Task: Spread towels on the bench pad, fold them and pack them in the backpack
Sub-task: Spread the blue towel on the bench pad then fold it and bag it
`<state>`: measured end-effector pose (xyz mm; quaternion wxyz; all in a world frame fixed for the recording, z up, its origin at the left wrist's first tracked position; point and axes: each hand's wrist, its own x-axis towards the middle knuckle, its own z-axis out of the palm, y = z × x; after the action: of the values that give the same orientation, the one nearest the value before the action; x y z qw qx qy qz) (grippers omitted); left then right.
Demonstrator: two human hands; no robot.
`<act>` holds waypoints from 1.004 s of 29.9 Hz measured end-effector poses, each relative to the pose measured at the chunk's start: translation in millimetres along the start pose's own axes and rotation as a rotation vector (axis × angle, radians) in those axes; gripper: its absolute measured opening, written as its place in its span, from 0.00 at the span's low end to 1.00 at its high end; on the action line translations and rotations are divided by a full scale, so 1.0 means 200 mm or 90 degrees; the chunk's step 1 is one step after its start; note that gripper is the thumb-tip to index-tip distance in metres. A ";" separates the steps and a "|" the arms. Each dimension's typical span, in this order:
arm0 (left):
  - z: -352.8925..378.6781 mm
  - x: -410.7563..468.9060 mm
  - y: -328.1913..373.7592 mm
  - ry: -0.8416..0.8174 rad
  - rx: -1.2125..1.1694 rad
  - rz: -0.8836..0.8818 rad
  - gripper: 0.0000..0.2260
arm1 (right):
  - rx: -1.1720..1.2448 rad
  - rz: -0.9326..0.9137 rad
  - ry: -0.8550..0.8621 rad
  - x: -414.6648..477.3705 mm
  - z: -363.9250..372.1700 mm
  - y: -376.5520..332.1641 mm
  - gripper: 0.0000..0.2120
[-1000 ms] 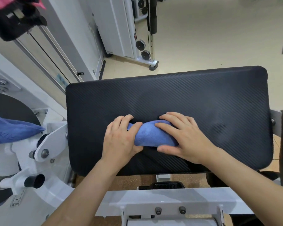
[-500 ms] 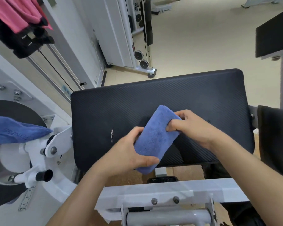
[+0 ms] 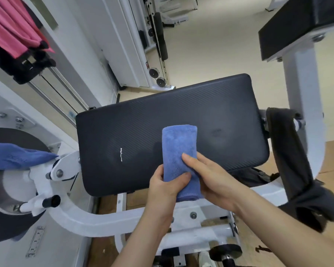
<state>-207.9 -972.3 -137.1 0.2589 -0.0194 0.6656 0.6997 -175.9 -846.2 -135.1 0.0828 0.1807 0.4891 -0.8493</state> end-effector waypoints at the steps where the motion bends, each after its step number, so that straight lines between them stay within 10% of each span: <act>1: 0.02 -0.03 -0.02 0.002 0.029 0.008 0.23 | 0.004 -0.005 0.018 -0.04 0.00 0.02 0.16; 10: -0.06 -0.37 -0.12 -0.131 0.027 0.034 0.35 | -0.290 -0.136 0.112 -0.54 -0.03 0.16 0.20; 16: -0.06 -0.53 -0.13 -0.230 0.090 0.092 0.22 | -0.472 -0.048 -0.024 -0.89 -0.02 0.19 0.21; 23: 0.16 -0.64 -0.13 -0.055 0.131 0.153 0.03 | -0.508 -0.001 -0.044 -1.09 -0.18 0.11 0.26; 30: 0.55 -0.52 -0.23 -0.201 0.178 0.128 0.07 | -0.633 -0.001 -0.077 -1.05 -0.71 -0.01 0.17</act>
<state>-64.9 -904.7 -127.5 0.2890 0.1929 0.7056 0.6176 49.3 -731.2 -116.0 0.1864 0.0697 0.8292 -0.5223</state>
